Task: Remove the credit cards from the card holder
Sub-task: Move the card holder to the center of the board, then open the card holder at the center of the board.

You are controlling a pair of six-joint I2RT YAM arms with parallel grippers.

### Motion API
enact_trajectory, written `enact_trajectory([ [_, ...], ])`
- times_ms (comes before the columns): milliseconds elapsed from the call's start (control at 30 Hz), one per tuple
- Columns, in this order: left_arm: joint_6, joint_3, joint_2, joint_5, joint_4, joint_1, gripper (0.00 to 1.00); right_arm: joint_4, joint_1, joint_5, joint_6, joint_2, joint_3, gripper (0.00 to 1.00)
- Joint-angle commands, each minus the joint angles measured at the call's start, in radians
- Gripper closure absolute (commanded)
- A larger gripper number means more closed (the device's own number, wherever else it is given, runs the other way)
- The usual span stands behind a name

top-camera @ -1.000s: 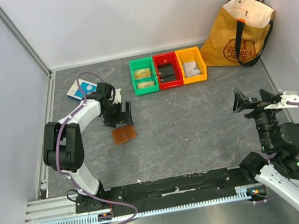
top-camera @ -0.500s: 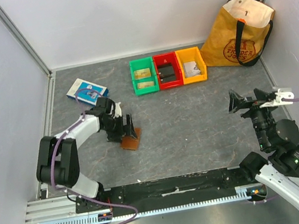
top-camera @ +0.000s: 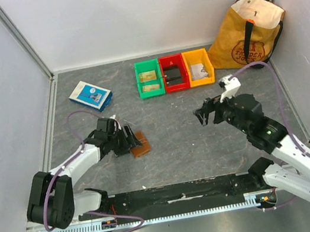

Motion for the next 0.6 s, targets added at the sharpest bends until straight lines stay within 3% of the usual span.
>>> enact_trajectory([
  [0, -0.119, -0.054, -0.032, -0.073, 0.152, 0.001, 0.28, 0.125, 0.002, -0.191, 0.079, 0.109, -0.044, 0.02],
  [200, -0.114, -0.103, -0.011, -0.058, 0.199, -0.01, 0.37, 0.266, 0.057, -0.259, 0.15, 0.299, -0.06, 0.08],
  [267, -0.122, -0.125, -0.012, -0.053, 0.227, -0.022, 0.48, 0.3, 0.086, -0.263, 0.157, 0.367, -0.04, 0.11],
  [567, -0.185, -0.202, -0.024, -0.058, 0.357, -0.094, 0.69, 0.285, 0.25, -0.145, 0.156, 0.658, 0.101, 0.2],
])
